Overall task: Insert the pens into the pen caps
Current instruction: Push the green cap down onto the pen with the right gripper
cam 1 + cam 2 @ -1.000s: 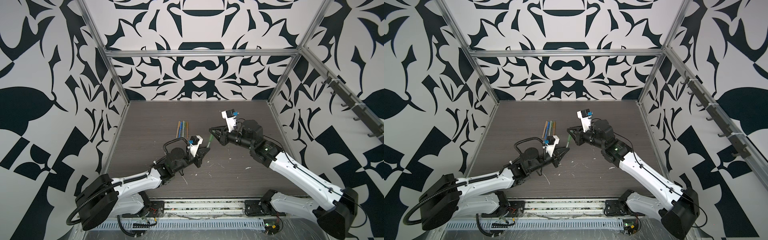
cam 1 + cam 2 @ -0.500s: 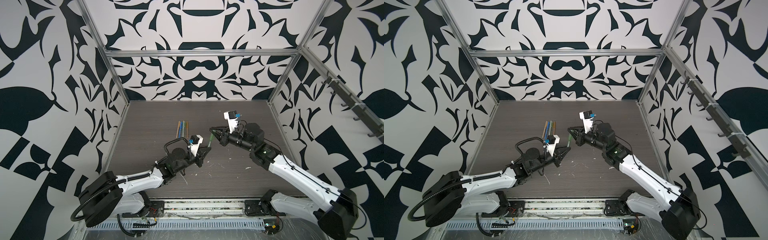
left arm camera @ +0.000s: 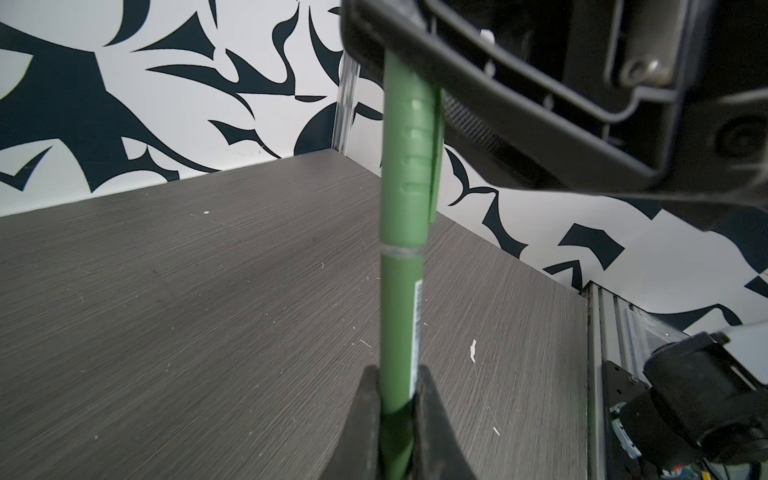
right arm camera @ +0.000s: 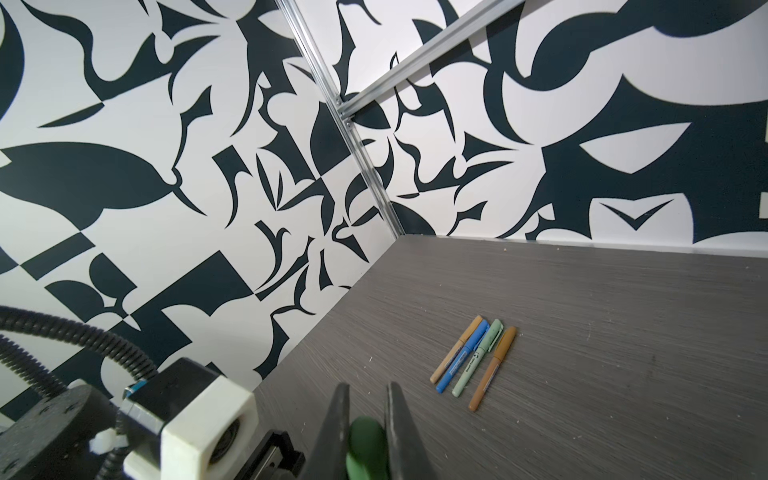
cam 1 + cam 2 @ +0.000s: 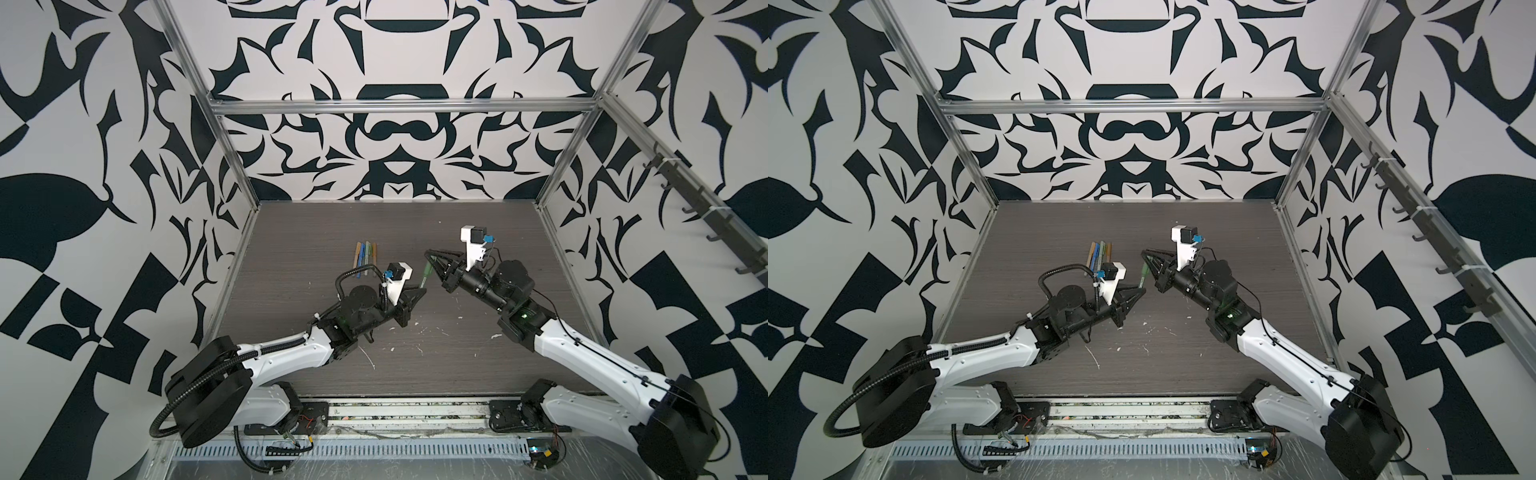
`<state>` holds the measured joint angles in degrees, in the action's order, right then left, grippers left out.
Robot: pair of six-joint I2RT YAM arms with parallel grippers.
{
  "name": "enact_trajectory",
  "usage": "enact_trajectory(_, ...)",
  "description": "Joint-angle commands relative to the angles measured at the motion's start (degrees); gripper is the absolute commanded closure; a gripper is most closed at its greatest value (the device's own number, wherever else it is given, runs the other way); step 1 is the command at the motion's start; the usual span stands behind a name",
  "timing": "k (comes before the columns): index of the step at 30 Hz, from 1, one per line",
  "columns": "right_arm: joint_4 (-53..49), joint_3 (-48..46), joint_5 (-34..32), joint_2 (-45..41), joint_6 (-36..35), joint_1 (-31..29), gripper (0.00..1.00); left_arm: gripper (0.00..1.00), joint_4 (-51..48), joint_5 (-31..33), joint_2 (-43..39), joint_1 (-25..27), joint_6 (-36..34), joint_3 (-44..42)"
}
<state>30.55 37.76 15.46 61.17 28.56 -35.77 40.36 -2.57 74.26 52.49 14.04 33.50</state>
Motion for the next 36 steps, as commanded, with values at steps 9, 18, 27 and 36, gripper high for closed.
enact_trajectory(9,-11.4,-9.9,5.6,3.7,-0.1,-4.8,1.00,1.00,18.5,3.1,-1.7,-4.2,0.6,11.3)
enact_trajectory(18,-6.7,-14.5,3.3,6.9,0.8,-8.3,1.00,1.00,20.4,2.7,2.0,-5.0,0.9,14.2)
enact_trajectory(27,-7.1,-18.3,2.0,7.5,0.4,-8.5,1.00,1.00,20.3,2.6,1.2,-6.3,1.0,15.3)
enact_trajectory(36,-7.9,-18.2,1.3,7.5,0.1,-8.5,1.00,1.00,18.5,1.7,-0.7,-7.8,0.9,15.5)
